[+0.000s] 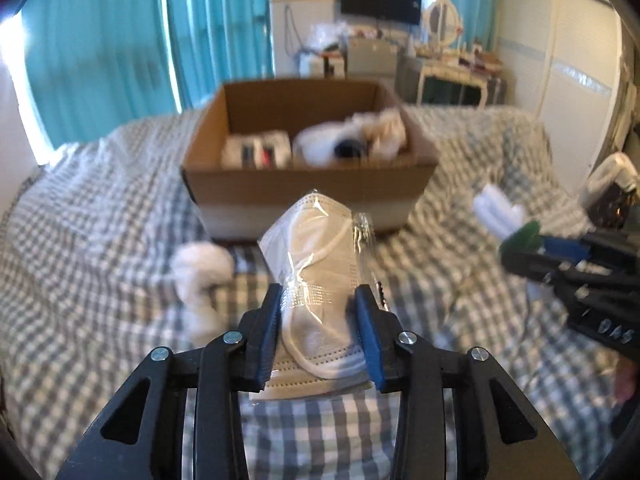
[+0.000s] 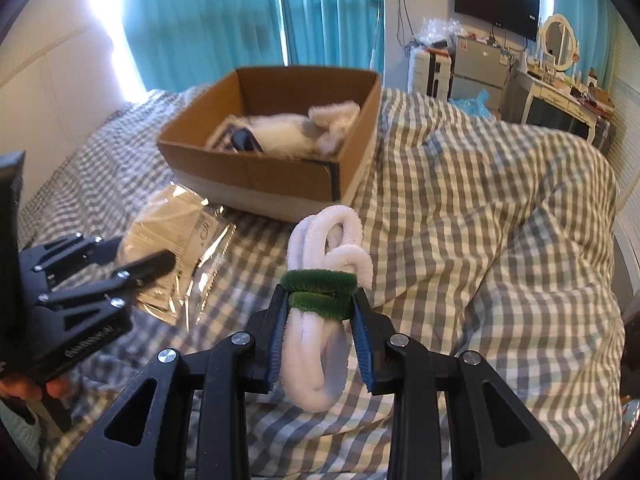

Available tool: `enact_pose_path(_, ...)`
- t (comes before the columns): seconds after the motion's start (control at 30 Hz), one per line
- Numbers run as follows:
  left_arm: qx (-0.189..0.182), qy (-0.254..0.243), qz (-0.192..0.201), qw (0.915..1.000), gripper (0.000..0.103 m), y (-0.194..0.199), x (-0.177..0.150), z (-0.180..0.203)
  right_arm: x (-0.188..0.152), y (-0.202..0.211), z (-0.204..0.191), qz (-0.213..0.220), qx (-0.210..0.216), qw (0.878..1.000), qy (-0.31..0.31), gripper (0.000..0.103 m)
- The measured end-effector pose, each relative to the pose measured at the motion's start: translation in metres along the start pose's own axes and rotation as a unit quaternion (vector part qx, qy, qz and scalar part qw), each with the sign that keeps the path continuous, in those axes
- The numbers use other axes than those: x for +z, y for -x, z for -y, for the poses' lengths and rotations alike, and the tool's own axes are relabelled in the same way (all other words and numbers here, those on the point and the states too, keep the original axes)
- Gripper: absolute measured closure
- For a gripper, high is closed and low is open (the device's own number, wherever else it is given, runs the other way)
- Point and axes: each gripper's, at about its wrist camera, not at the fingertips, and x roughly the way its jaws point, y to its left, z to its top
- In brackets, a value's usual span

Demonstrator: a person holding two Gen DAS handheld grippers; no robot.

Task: Organize soft objects
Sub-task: 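Grasp the bagged white face mask with the left tool, then drop the mask into the box with the left tool while the right drops the coil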

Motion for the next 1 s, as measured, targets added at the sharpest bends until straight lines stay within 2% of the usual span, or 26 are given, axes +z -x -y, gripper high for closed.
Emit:
enact_pose_path(0.23, 0.009, -0.005, 0.056, 0.9984, 0.067, 0.048, 0.036, -0.007, 0.025, 0.034, -0.014, 0.032, -0.001, 0.999, 0.013, 0.073)
enact_pose_path(0.47, 0.013, -0.011, 0.087, 0.9961, 0.067, 0.054, 0.078, -0.018, 0.080, 0.049, -0.026, 0.069, -0.005, 0.997, 0.035, 0.073)
enact_pose_path(0.6, 0.017, -0.017, 0.086, 0.9960, 0.067, 0.030, 0.102, -0.028, 0.114, 0.038, -0.026, 0.080, -0.007, 0.996, 0.044, 0.073)
enact_pose_path(0.7, 0.001, 0.002, 0.073, 0.9973, 0.067, 0.005, 0.119, -0.039, 0.139, 0.021, -0.026, 0.084, -0.003, 0.995, 0.048, 0.073)
enact_pose_path(0.8, 0.000, 0.008, 0.063, 0.9980, 0.067, -0.020, 0.132, -0.049, 0.163, -0.005, -0.025, 0.083, -0.003, 0.995, 0.054, 0.073)
enact_pose_path(1.0, -0.002, 0.002, 0.040, 0.9992, 0.067, -0.072, 0.145, -0.054, 0.188, -0.056, -0.016, 0.065, -0.001, 0.996, 0.056, 0.073)
